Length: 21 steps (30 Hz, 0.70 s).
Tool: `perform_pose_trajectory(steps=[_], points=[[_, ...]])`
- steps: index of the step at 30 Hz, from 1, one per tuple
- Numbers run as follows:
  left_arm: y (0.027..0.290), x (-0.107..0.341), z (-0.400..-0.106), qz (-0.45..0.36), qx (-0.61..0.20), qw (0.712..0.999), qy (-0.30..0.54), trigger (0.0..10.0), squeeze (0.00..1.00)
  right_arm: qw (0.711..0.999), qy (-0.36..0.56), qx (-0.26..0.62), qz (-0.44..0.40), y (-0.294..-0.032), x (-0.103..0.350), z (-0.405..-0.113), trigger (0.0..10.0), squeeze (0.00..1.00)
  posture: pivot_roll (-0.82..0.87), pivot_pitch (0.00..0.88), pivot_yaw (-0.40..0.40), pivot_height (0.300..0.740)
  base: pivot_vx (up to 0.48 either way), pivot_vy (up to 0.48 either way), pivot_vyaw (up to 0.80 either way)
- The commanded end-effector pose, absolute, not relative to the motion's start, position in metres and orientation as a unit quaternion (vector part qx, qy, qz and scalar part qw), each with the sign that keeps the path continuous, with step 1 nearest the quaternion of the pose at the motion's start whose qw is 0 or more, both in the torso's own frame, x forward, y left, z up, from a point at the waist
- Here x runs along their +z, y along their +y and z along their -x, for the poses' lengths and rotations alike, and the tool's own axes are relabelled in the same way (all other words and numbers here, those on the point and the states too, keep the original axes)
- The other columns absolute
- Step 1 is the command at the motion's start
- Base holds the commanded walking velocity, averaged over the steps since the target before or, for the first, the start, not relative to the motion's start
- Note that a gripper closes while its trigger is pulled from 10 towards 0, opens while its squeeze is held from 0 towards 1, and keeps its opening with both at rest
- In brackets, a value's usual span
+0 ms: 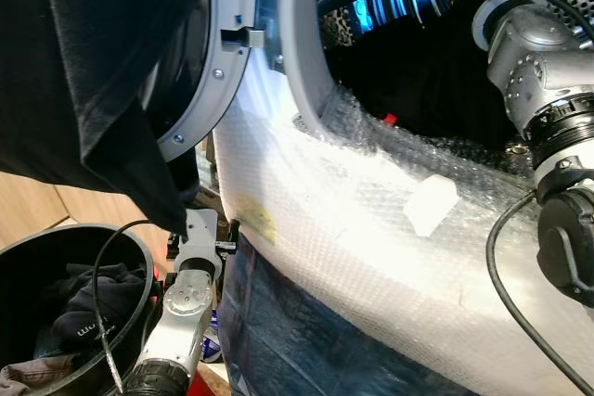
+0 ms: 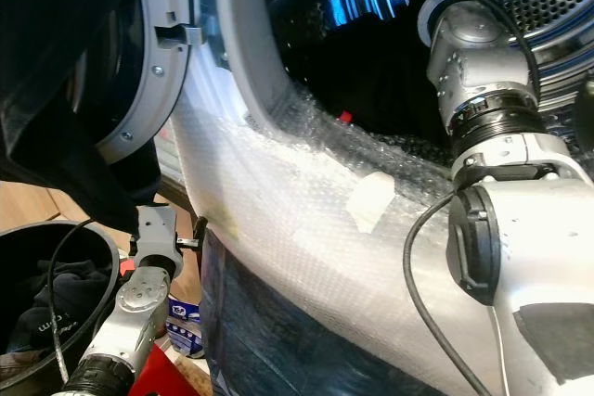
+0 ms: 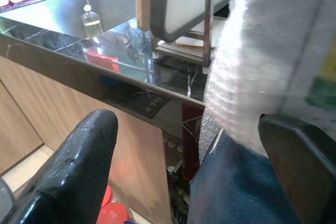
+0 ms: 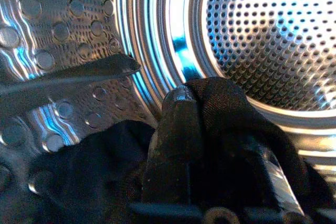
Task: Clothes washing
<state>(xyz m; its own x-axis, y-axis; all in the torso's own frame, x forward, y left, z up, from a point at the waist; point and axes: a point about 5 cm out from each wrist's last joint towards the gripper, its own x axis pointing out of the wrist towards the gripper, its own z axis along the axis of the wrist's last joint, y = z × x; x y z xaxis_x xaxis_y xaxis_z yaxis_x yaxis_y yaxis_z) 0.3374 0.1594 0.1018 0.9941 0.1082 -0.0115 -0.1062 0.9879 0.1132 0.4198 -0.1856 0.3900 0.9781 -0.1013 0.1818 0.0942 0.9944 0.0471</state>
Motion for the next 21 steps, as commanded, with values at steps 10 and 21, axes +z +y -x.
perform_pose_trajectory(steps=[10, 21], points=[[0.16, 0.102, -0.335, -0.069, 0.04, 0.997, 0.012, 10.0, 0.0, 0.993, -0.084, -0.041, -0.07, -0.183, 0.383, -0.419, 10.0, 1.0, -0.11, 0.0, -0.112, 0.74, 0.0, 0.0, 0.0], [0.155, 0.101, -0.336, -0.062, 0.031, 0.997, 0.016, 10.0, 0.0, 0.988, -0.145, -0.001, -0.057, -0.174, 0.393, -0.381, 10.0, 1.0, -0.13, 0.0, -0.096, 0.74, 0.0, 0.0, 0.0]])
